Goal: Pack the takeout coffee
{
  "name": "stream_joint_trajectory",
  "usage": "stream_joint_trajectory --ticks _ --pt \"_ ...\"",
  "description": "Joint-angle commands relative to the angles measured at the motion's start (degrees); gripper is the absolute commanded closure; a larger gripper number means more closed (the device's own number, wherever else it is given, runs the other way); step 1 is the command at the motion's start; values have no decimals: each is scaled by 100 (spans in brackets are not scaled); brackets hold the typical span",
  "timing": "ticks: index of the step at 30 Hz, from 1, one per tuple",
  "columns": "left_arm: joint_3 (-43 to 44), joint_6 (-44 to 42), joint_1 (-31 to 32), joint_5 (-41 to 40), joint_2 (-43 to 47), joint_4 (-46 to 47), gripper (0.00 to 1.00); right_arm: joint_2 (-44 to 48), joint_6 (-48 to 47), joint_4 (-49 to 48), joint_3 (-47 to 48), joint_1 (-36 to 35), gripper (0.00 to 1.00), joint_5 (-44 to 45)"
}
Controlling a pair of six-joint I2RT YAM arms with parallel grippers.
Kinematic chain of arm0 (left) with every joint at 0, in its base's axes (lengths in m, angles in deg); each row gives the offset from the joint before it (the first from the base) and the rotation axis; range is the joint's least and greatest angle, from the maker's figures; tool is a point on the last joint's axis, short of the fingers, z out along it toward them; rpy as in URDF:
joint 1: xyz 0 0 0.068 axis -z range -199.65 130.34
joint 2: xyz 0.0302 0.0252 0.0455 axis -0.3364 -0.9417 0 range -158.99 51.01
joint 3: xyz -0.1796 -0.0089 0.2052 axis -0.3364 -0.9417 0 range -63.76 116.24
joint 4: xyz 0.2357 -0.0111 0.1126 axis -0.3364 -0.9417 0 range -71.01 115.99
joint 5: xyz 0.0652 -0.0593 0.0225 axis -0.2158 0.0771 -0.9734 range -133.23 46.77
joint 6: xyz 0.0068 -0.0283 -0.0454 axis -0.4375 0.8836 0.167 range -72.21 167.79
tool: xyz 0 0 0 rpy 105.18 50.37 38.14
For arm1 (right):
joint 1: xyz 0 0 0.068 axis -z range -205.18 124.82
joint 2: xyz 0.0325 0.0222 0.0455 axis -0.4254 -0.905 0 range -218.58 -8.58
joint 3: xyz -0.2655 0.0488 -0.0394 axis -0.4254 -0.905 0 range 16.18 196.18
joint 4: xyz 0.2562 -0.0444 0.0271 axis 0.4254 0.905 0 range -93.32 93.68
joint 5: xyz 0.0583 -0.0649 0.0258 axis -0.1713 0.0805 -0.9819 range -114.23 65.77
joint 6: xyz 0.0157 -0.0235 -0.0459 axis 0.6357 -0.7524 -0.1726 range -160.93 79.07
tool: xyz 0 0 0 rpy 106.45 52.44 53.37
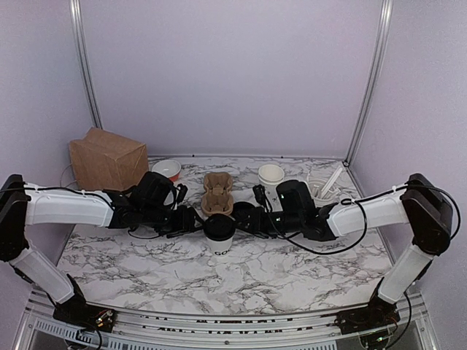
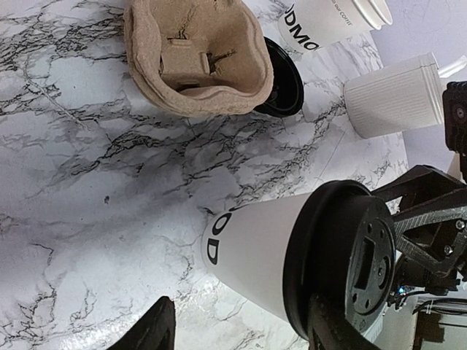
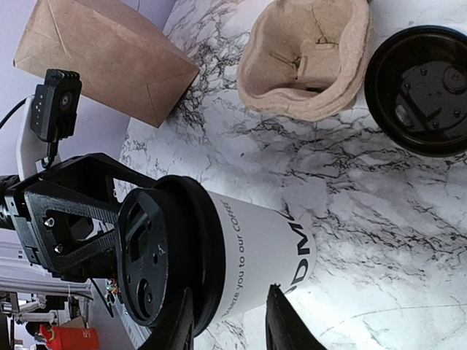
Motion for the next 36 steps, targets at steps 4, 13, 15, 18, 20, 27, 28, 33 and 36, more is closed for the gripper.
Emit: stream_joint_trajectory --ticks 4,13,15,18,20,27,28,33,36 --pt "-88 -133 55 -161 1 -677 39 26 -58 862 15 -85 68 217" --pt "801 -328 69 -273 302 -1150 38 116 -220 1175 936 60 65 364" --pt "881 -357 69 -309 346 -1204 38 180 -227 1174 971 125 65 372" --pt "935 -393 69 -369 423 -1272 38 309 -250 1182 1018 184 64 396" --pt "950 -386 69 -335 490 -1266 38 397 -274 1176 1053 193 65 386" --pt "1030 -444 113 -38 530 -1031 61 450 -160 577 1051 96 100 -243" --pt "1036 -443 120 5 514 -1008 66 431 -134 517 1056 65 100 -315" --pt "1016 -379 168 191 409 -803 80 289 160 1 976 -81 100 -678" --pt "1001 -336 214 312 333 -611 86 188 250 -264 973 -80 100 -797"
